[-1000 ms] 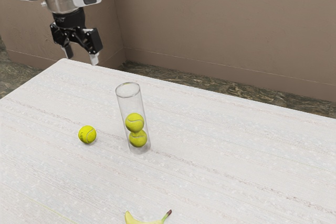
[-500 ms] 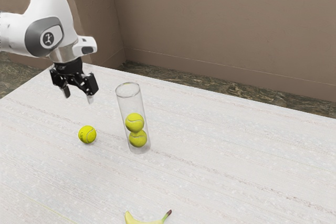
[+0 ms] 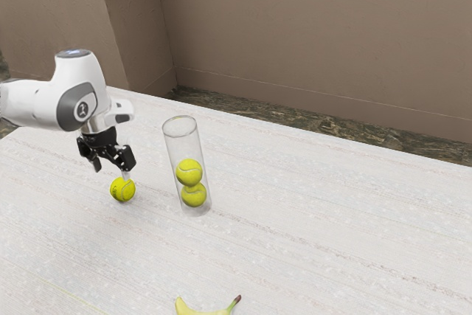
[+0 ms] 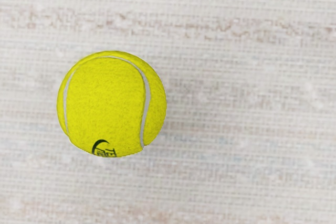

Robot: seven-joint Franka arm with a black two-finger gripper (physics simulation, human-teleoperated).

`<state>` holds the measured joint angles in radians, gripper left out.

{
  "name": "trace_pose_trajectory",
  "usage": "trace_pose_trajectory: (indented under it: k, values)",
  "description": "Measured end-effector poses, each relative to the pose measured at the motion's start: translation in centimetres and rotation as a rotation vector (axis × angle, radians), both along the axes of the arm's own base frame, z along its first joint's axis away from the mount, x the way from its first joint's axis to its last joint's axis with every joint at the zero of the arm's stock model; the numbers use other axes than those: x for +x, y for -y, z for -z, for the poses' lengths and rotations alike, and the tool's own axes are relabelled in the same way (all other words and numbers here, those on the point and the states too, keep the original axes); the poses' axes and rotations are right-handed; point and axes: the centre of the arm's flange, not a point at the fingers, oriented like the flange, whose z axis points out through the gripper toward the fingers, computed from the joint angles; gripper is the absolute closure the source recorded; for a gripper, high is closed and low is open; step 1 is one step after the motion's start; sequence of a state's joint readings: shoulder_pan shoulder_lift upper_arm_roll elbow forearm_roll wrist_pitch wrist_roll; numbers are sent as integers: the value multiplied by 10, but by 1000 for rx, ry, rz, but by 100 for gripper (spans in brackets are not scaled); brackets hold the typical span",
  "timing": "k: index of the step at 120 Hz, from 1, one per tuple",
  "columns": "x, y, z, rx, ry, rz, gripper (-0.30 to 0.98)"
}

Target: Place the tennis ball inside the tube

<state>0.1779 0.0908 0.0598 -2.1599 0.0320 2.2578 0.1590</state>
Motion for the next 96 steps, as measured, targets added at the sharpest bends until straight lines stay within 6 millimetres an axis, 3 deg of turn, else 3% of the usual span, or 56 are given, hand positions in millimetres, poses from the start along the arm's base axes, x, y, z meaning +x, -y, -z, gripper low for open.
trace_pose_trajectory:
  k: [15, 42, 96]
  values:
    - [9, -12, 27, 4, -8, 14, 0]
    - [32, -35, 53, 2, -2, 25, 0]
    - [46, -40, 97, -20, -17, 62, 0]
